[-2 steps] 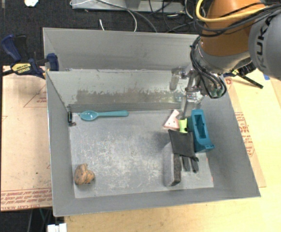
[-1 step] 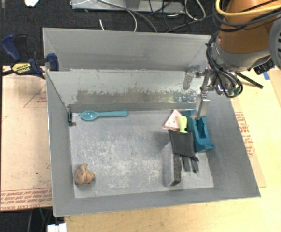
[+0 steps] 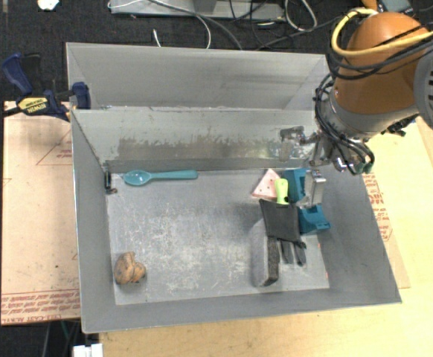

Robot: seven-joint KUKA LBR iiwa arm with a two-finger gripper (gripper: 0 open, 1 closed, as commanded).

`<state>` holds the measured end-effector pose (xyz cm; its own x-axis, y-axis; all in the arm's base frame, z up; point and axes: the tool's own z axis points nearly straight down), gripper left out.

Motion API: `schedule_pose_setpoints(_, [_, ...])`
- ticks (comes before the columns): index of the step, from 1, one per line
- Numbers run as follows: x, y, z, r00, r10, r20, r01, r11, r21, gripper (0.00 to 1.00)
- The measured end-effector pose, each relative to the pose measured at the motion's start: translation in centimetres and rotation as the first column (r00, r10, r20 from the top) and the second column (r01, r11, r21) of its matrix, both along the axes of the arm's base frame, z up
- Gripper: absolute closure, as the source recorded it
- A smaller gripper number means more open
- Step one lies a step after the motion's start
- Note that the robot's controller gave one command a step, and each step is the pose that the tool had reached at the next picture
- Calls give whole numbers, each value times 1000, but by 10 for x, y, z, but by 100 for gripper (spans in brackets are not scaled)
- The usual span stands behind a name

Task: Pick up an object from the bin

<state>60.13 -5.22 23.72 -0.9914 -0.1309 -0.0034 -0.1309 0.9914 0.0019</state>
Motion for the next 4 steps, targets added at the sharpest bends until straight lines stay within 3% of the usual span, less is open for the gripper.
schedule_pose_setpoints(1, [-2, 9, -38, 999, -53, 5, 53, 999, 0, 0])
schedule_pose_setpoints(2, [-12, -2, -118, 996, 88, 3, -88, 996, -1, 100])
schedule_pose_setpoints(3, [-12, -2, -118, 996, 88, 3, -88, 996, -1, 100])
schedule_pose_setpoints(4, [-15, -4, -52, 995, 101, 1, -101, 995, 0, 100])
